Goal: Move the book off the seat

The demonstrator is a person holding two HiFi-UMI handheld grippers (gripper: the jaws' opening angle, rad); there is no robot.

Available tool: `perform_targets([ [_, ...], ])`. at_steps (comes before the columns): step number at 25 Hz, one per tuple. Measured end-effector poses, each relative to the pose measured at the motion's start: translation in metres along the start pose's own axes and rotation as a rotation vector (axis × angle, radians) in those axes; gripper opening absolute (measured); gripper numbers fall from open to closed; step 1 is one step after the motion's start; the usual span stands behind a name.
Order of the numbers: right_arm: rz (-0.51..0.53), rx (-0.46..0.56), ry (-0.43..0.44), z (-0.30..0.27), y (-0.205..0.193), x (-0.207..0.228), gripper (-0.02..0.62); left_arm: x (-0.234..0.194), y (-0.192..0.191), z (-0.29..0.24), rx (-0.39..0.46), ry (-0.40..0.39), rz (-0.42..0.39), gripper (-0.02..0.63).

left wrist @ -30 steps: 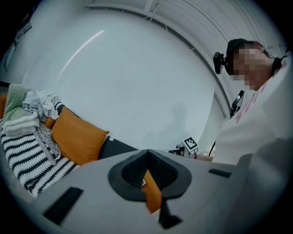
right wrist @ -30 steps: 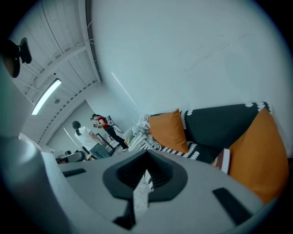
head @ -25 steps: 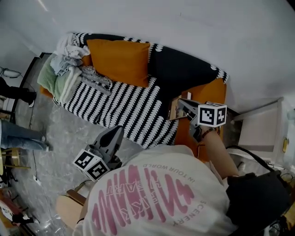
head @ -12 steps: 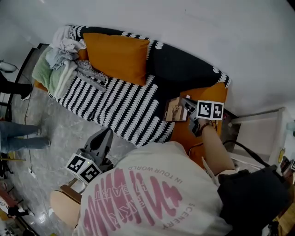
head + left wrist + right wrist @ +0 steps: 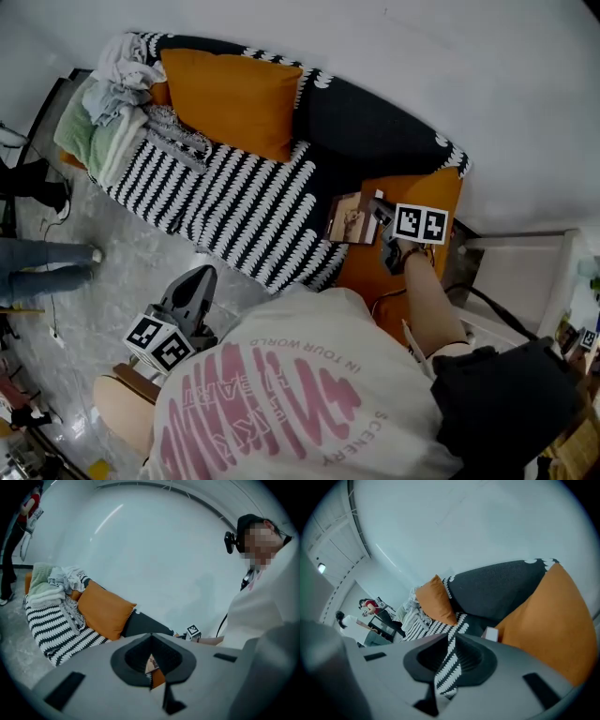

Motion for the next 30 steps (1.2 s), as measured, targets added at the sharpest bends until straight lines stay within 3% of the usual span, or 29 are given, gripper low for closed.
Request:
perform_targets([
  [5,0.019,-0.023,-0.03,-0.004,-0.005,0.005,0.108,0.013,0.006,0.001,0.01,-0.084,-0.022,0.009],
  [8,0.029,-0.049,-0.048,-0.009,-0.007,0.01,0.199,0.023,0.012,-0.002,0.033,-0.126,-0.07,0.009],
  [12,-0.032,-0.049,-0.065,-0.014,-0.015,0.017,0.258,0.039,0.016,-0.003,0.051,-0.193,-0.131,0.009],
  [17,-0.075,-0.089,-0.123,-0.018,-0.03,0.03,0.337,0.045,0.012,-0.002,0.023,-0.187,-0.174,0.009],
  [25,-0.106,-0.189,-0.208,-0.032,-0.047,0.051,0.342,0.046,0.008,0.004,0.036,-0.208,-0.161,0.009],
  [30,-0.067,-0.296,-0.297,-0.043,-0.059,0.065,0.342,0.041,0.008,0.011,0.076,-0.19,-0.116,0.009],
])
Point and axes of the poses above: the fingertips, and each gripper's own axes: z backward along the fingers, x to its right, y out of its top, the point moved 3 cm from there along z, backward along the fingers, and after that the axes turned 8 degrees about z, right-handed, at the moved point
